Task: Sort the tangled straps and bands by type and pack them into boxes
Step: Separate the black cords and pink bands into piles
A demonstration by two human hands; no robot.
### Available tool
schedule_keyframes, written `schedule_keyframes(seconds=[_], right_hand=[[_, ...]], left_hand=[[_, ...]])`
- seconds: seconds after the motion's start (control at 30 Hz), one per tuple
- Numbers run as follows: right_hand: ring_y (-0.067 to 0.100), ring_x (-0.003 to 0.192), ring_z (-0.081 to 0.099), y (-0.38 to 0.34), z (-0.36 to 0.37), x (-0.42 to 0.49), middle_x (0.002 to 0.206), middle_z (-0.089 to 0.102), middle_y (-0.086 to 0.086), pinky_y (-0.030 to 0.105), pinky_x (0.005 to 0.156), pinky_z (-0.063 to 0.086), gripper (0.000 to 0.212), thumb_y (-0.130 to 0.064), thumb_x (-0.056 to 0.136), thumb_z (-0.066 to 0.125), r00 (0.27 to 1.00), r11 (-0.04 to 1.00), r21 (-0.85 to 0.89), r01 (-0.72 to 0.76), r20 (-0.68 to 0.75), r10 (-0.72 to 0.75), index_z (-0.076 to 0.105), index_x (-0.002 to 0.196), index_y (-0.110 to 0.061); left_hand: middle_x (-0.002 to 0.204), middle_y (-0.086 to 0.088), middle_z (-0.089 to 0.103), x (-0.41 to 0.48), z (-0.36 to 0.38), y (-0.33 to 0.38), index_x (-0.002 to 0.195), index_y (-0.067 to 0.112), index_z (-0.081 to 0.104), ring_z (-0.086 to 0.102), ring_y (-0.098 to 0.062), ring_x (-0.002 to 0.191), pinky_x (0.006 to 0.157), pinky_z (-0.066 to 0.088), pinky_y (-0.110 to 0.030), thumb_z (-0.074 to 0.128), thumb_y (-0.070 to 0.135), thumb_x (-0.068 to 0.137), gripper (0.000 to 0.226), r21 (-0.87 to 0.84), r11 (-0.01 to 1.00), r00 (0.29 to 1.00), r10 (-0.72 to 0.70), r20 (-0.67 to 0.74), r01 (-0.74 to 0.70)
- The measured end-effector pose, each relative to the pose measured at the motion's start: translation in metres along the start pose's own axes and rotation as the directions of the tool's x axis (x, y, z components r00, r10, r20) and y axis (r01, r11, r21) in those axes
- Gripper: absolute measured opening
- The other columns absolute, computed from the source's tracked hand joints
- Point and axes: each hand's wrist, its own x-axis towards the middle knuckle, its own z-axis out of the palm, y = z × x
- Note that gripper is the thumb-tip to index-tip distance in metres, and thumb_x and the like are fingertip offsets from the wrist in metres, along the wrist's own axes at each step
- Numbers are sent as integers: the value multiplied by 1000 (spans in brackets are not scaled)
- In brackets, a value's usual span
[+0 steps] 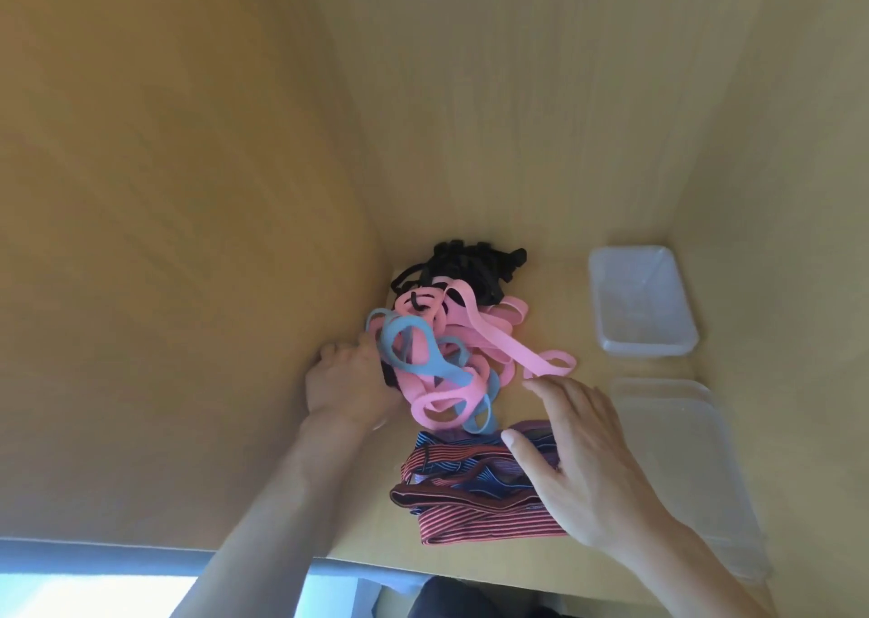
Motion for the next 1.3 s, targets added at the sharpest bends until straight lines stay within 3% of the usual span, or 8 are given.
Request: schedule_keyframes(seconds=[0.2, 0.33, 0.53, 0.67, 0.83, 1.07, 1.17, 1.3], right_hand=[[9, 121, 45, -5, 0, 11, 121, 50, -17, 27, 103, 36, 26, -42, 96, 55, 996, 991, 126, 52, -72, -43, 59, 117, -28], [4, 115, 56, -20, -2, 19, 120, 55, -22, 28, 88, 52, 23, -37, 96, 59, 998, 921, 387, 30, -55, -9, 58, 118, -33], [22, 98, 69, -43, -3, 34, 130, 60, 5, 31, 85, 59, 60, -23, 96, 64, 993, 589, 807, -49, 103, -58, 39, 148, -38], [32, 94, 70, -36, -7, 39, 116, 70, -3, 42, 75, 60, 43, -29, 90, 63, 1000, 554, 832, -25, 14, 25, 56, 132, -36], [45, 96, 67, -26, -12, 40, 115, 72, 3, 62, 71, 54, 36, -29, 92, 59, 998, 433, 900, -48, 25, 59, 62, 128, -28], [20, 77, 65, -21, -7, 39, 98, 75, 4, 36, 66, 55, 33, -31, 91, 56, 992, 399, 910, -114, 83, 94, 66, 120, -20], [28, 86, 67, -19, -3, 39, 100, 75, 3, 50, 75, 57, 28, -29, 88, 59, 992, 405, 908, -105, 65, 111, 68, 114, -22], [15, 103, 70, -19, -4, 38, 104, 76, -8, 31, 89, 57, 27, -26, 88, 60, 994, 421, 903, -86, 52, 92, 69, 113, -21]], left_hand=[[89, 2, 65, -32, -45, -13, 85, 25, 54, 56, -21, 90, 67, 47, -31, 69, 53, 73, 34, -148, 980, 965, 98, -245, -137], [94, 15, 71, -51, -64, 1, 99, 36, 59, 68, -5, 87, 68, 53, -15, 77, 35, 73, 32, -835, 534, 981, 190, -40, -137], [110, 3, 71, -64, -55, 35, 115, 28, 63, 68, -19, 106, 87, 55, -27, 69, 33, 86, 30, -976, 199, 936, 351, -10, -85], [126, -17, 66, -64, -56, 40, 129, 13, 61, 63, -33, 119, 85, 57, -37, 54, 29, 94, 39, -985, -20, 874, 464, 143, 171], [124, -24, 66, -63, -52, 43, 127, 3, 60, 64, -43, 115, 104, 48, -55, 57, 15, 90, 39, -990, 7, 893, 430, 129, 140], [110, -17, 73, -61, -44, 46, 109, 5, 66, 68, -37, 106, 92, 57, -46, 72, 18, 81, 32, -995, -16, 943, 321, 87, 97], [104, -12, 74, -62, -42, 45, 107, 8, 65, 71, -30, 97, 84, 59, -38, 74, 19, 79, 31, -993, -13, 937, 333, 107, 118], [102, -15, 73, -65, -42, 44, 102, 12, 66, 70, -31, 95, 80, 57, -37, 77, 23, 81, 26, -984, -65, 924, 361, 129, 163]])
